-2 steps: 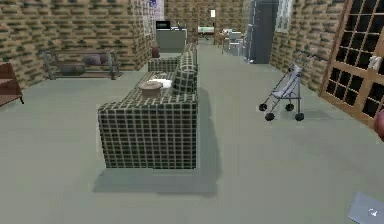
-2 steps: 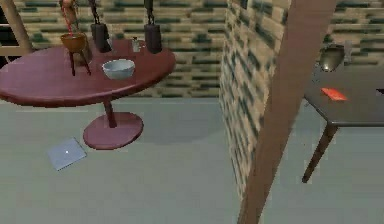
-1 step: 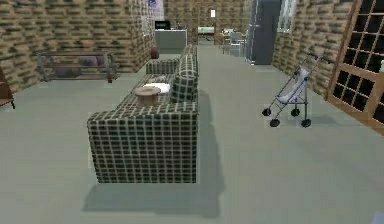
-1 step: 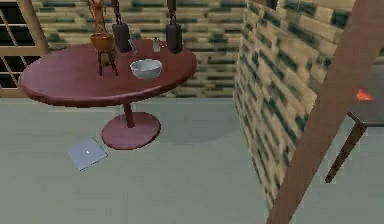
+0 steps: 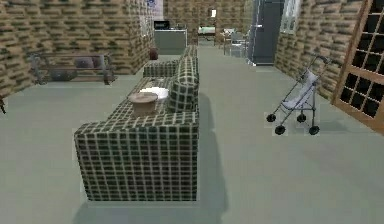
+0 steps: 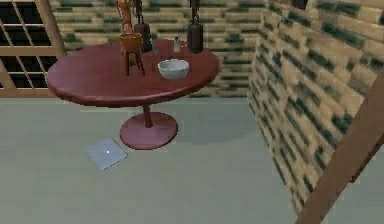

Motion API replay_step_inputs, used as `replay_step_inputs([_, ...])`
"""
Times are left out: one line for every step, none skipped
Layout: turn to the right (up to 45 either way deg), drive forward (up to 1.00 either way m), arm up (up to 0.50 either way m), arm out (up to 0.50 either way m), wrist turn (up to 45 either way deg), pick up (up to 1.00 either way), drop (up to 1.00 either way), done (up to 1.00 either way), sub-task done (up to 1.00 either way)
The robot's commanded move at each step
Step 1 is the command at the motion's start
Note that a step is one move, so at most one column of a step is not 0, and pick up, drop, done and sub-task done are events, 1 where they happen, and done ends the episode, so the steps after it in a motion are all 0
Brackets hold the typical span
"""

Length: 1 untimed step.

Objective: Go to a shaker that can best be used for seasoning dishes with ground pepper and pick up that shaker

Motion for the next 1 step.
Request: replay_step_inputs([-45.0,0.0,0.0,0.0,0.0,0.0,0.0,0.0,0.0])
